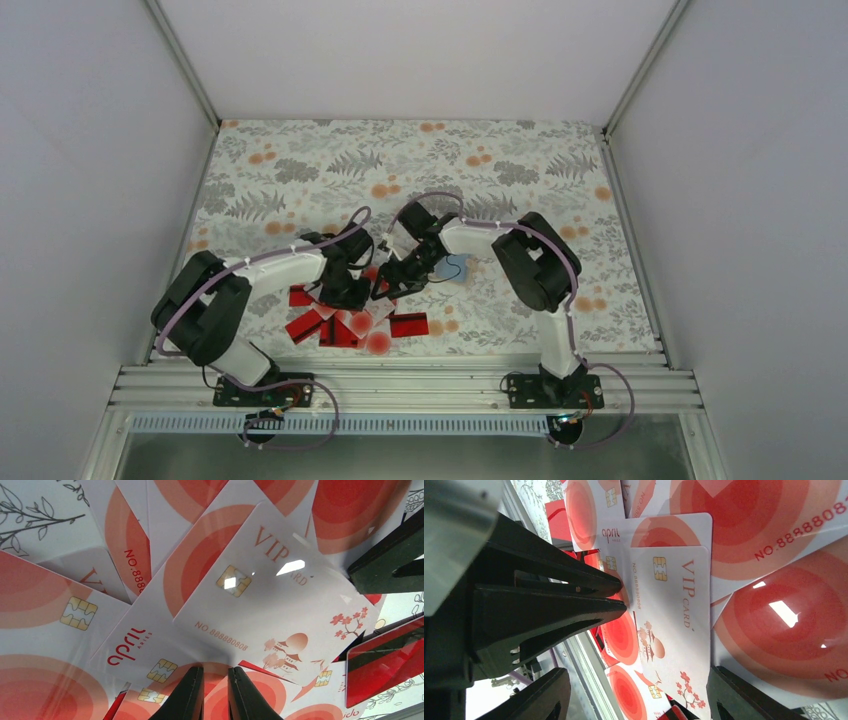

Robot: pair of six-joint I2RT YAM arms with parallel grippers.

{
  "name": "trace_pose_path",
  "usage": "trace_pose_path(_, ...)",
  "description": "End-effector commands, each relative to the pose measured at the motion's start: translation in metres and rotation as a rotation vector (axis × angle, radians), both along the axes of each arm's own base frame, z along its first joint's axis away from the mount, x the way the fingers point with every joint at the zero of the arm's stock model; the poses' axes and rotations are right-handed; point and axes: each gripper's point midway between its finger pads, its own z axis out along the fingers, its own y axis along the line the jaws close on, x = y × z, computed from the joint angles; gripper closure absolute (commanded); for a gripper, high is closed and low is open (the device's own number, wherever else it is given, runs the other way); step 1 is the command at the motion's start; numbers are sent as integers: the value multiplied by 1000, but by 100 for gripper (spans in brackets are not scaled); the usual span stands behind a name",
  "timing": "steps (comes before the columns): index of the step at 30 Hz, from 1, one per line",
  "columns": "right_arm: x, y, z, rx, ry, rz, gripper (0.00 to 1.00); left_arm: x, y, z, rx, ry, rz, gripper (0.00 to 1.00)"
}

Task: Put the credit cards into the card holder

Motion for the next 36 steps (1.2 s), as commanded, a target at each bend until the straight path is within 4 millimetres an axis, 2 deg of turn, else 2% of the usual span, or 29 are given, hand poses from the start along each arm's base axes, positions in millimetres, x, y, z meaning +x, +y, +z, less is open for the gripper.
trace_pose_path(1,-7,-6,-27,-35,52,-7,30,-6,-2,-25,1,31,-21,86)
trace_pose_path(6,-7,-1,-11,67,93,-10,31,-9,1,-33,14,49,-18,86)
trace_pose_path(7,-4,2,2,123,112,-8,33,-9,1,-35,16,50,-20,86)
trace_pose_path(12,-4,9,23,208,153,15,35,-7,0,-35,15,45,-21,86)
trace_pose_path(17,-9,10,37,254,177,40,35,-4,-2,-37,11,42,-20,86)
trace_pose_path(20,-9,7,32,221,158,38,36,-3,-3,-37,12,40,-21,87)
trace_pose_path(24,9,0,17,61,12,-9,36,0,-1,-28,28,27,-22,87)
trace_pose_path(28,21,-4,11,-12,-94,-27,35,3,-2,-17,10,0,-17,87)
trace_pose_path(36,15,-1,-13,-104,-135,-14,36,9,-16,-32,-34,-13,-15,87)
